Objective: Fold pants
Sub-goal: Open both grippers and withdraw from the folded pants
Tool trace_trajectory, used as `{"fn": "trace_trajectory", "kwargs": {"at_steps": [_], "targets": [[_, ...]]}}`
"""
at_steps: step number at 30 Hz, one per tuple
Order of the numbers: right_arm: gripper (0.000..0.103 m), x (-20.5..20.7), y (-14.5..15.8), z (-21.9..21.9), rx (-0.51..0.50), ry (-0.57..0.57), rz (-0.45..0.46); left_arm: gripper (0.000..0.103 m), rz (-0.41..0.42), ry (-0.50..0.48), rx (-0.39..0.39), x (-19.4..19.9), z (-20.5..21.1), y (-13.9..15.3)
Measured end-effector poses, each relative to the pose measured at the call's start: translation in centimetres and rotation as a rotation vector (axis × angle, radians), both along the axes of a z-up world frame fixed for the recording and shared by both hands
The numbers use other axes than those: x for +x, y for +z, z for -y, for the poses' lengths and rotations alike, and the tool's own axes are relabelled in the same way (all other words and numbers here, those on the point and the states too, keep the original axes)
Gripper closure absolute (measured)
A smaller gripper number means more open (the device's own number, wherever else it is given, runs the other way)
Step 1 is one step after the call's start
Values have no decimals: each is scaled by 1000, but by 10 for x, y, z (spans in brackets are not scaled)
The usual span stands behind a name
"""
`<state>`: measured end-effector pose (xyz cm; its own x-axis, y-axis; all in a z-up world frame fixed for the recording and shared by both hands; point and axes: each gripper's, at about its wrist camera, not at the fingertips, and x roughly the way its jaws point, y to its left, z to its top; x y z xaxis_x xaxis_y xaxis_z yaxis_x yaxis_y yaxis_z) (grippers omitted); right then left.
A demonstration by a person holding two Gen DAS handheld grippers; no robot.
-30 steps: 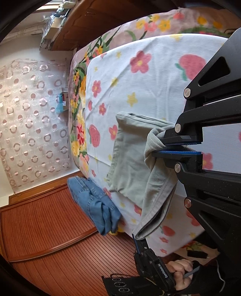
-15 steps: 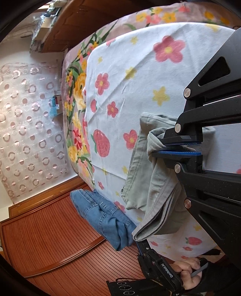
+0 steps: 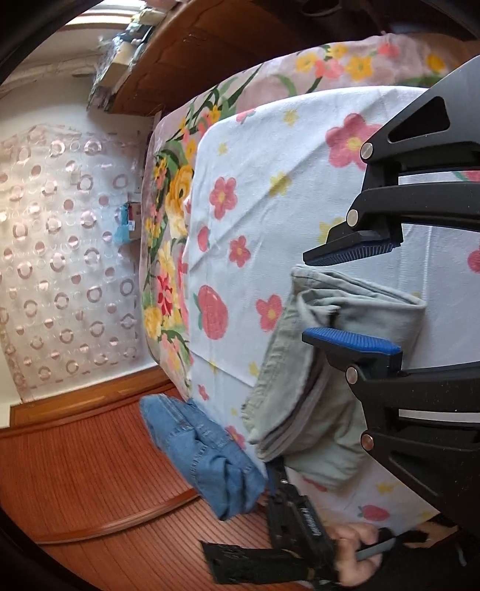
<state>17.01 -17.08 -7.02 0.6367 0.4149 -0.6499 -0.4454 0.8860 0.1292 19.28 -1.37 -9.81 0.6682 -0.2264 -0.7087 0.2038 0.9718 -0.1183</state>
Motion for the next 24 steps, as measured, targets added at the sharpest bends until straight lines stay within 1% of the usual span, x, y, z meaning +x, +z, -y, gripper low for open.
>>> {"fn": "trace_trajectory", "kwargs": {"at_steps": [3,6,9,12,16,18,19,20,21,22,24], "targets": [[66,-1,-9,-3,-56,-3,-9,100,-3,9,-10,0,-3,0],[66,0,-14,-6,-82,18,-15,100,9,15,-5,0,-5,3],[66,3,-14,-16,-111,41,0,100,12,25,-1,3,-7,4],[66,17,-14,-27,-130,64,-3,100,17,24,-5,2,-7,7],[66,41,-14,-35,-149,50,1,99,20,11,-15,-2,-8,11],[66,49,-13,-34,-133,27,7,89,21,9,-15,-3,-7,13],[66,51,-13,-32,-122,13,7,85,23,10,-13,-4,-7,14],[66,53,-12,-29,-104,-1,3,76,26,13,-9,-5,-8,14],[66,52,-12,-24,-77,-10,-4,62,29,15,-6,-6,-8,14],[66,51,-12,-21,-53,-14,-13,56,33,15,-6,-7,-8,14],[66,47,-13,-15,-23,-13,-29,37,27,1,-9,-7,-6,12]]}}
